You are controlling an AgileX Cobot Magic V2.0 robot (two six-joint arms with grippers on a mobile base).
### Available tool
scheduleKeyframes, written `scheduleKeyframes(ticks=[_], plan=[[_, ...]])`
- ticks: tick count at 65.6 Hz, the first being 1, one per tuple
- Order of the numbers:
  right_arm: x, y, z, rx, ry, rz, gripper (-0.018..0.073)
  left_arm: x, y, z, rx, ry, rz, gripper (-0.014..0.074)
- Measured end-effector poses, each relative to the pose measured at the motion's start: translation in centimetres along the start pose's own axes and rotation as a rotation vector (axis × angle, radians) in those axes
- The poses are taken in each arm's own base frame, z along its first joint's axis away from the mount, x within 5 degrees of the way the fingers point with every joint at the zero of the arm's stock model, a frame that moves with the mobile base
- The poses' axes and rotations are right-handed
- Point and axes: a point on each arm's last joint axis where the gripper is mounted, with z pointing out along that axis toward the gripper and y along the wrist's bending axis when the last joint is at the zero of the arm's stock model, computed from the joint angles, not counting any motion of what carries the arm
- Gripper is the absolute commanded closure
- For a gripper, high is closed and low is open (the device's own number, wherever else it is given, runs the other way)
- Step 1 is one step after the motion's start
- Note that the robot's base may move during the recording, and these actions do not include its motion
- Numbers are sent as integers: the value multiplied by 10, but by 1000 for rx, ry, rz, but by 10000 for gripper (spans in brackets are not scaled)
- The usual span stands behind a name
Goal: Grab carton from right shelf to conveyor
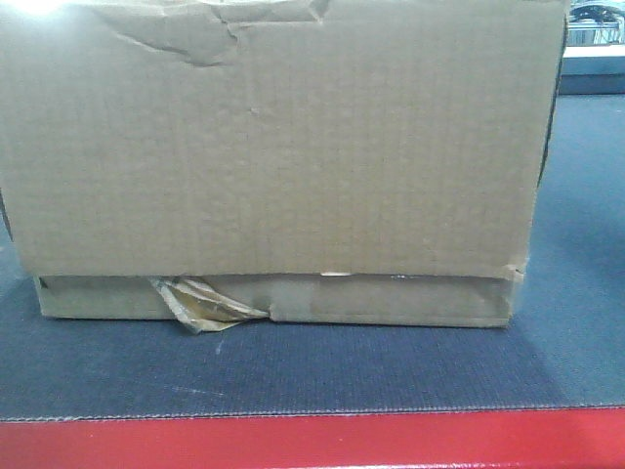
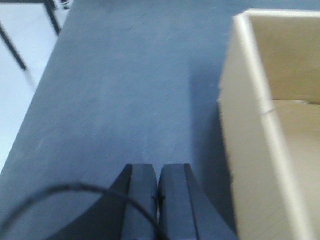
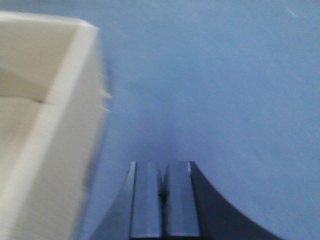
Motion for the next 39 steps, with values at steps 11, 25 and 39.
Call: scheduleKeyframes(ticks=[11,25,39], plan=[[51,-10,-2,17,-14,7,627,53,12,-2,-3,-20,-12,585],[110,-13,-8,-4,-98,-13,627,108,16,-12,35,-76,-13,585],[156,-16,-29,-29,-277,-19,627,143,21,-29,69,-206,-27,585]])
